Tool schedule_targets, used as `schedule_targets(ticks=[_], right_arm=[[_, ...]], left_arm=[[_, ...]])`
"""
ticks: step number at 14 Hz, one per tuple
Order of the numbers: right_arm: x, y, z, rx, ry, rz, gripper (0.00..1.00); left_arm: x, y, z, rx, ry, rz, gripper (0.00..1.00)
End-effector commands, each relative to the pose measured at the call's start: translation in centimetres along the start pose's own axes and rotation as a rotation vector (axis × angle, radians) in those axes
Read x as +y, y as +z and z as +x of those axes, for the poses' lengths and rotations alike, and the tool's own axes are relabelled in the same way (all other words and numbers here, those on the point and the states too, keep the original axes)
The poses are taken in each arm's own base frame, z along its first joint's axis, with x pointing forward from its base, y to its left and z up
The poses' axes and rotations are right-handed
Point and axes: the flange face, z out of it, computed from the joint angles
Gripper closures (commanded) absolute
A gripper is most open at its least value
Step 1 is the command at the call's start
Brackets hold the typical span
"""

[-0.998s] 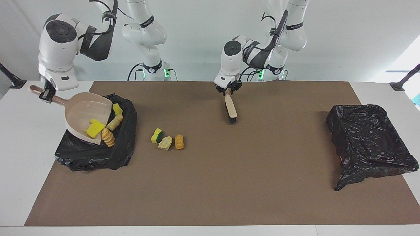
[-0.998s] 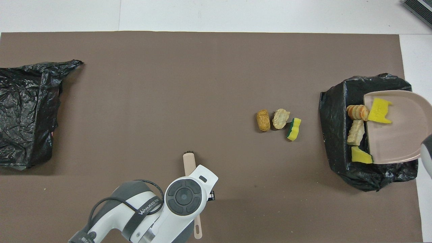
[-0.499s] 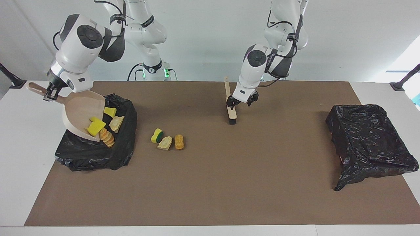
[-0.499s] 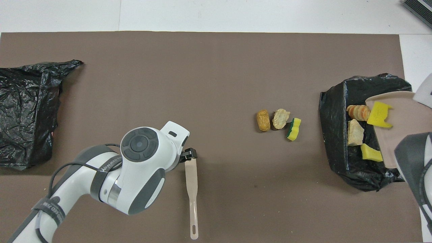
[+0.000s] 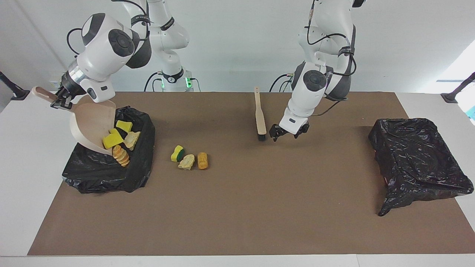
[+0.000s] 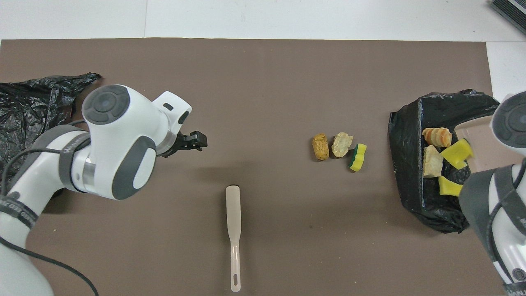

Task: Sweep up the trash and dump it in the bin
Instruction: 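Lower the brush with the left gripper while the right gripper lifts the dustpan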

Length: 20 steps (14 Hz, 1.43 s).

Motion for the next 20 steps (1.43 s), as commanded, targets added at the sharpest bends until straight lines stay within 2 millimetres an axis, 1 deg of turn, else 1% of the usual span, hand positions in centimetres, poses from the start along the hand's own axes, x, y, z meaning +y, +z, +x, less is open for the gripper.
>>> schedule_targets(ticks=[1,3,4,5,6,7,8,9,11,12,13,14,15,17,18,20], right_arm=[[-1.4,-2.6,0.8,-0.053,0.034,0.029,1.0],[-2.2,-3.8,1.2,-0.068,0.071,0.075,1.0],[-2.4,-4.7,1.0,-0.062,0.103,0.086,1.0],[-2.6,-6.0,0.6,-0.049,0.134,0.083,1.0],[-2.8,-8.0,0.4,-0.011,0.176,0.078,1.0],[-3.2,-9.8,0.2,0.03,0.236,0.09,1.0],[-3.7,-11.3,0.3,0.062,0.309,0.104,1.0],[-4.1,-13.0,1.3,0.1,0.381,0.112,1.0],[-4.8,-15.9,4.0,0.214,0.568,0.154,1.0],[-5.0,-17.0,5.6,0.299,0.68,0.194,1.0],[-4.9,-17.6,6.9,0.394,0.796,0.256,1.0],[-4.5,-18.5,8.0,0.501,0.869,0.299,1.0],[-3.9,-18.8,8.4,0.582,0.918,0.327,1.0],[-2.3,-19.9,10.1,0.613,1.063,0.378,1.0],[-0.4,-20.8,11.6,0.626,1.156,0.439,1.0],[2.6,-25.1,17.0,0.655,1.286,0.556,1.0]], left_arm=[[-6.4,-3.5,2.1,-0.034,0.064,0.009,0.0],[-11.3,-5.7,2.7,-0.025,0.1,-0.003,0.0],[-13.3,-6.6,2.9,-0.018,0.098,-0.005,0.0],[-14.6,-7.7,3.2,-0.008,0.1,-0.008,0.0],[-15.5,-8.8,3.4,-0.008,0.089,-0.01,0.0],[-15.4,-10.6,3.6,0.011,0.089,-0.012,0.0],[-16.0,-13.3,3.8,0.029,0.087,-0.005,0.0],[-16.4,-15.3,3.8,0.019,0.092,0.015,0.0],[-16.8,-18.3,3.1,0.013,0.142,0.061,0.0],[-17.6,-18.8,2.8,0.006,0.135,0.063,0.0],[-17.5,-20.1,2.1,0.025,0.139,0.061,0.0],[-17.6,-21.2,1.5,0.047,0.139,0.058,0.0],[-17.5,-21.7,1.1,0.056,0.147,0.061,0.0],[-17.6,-21.5,0.7,0.052,0.186,0.073,0.0],[-17.7,-21.3,0.3,0.041,0.201,0.078,0.0],[-17.6,-21.3,0.2,0.042,0.205,0.079,0.0]])
